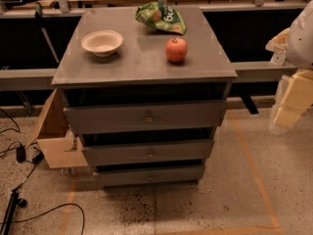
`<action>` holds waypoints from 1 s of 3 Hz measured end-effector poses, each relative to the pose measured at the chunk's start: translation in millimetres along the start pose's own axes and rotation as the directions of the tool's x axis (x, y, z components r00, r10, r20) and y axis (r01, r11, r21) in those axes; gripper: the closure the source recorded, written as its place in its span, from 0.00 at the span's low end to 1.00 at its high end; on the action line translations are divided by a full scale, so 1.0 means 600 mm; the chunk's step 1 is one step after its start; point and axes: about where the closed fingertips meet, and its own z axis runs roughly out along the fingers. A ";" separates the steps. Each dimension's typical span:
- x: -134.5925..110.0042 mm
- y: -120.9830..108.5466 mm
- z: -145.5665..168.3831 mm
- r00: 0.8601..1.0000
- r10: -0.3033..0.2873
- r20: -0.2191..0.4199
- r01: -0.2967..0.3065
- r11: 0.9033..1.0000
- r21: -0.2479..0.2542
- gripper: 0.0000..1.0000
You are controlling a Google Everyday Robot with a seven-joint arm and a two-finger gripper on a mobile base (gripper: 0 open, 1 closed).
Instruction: Open middle drawer
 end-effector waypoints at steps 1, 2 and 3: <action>0.000 0.000 0.000 1.000 0.000 0.000 0.000 1.000 0.000 0.00; -0.009 0.003 0.054 1.000 -0.003 0.021 0.003 1.000 -0.008 0.00; -0.017 0.023 0.191 0.996 0.002 0.094 0.004 0.997 -0.073 0.00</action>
Offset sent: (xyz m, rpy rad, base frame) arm 0.0332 0.0359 -0.1178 0.0794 0.0251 0.0371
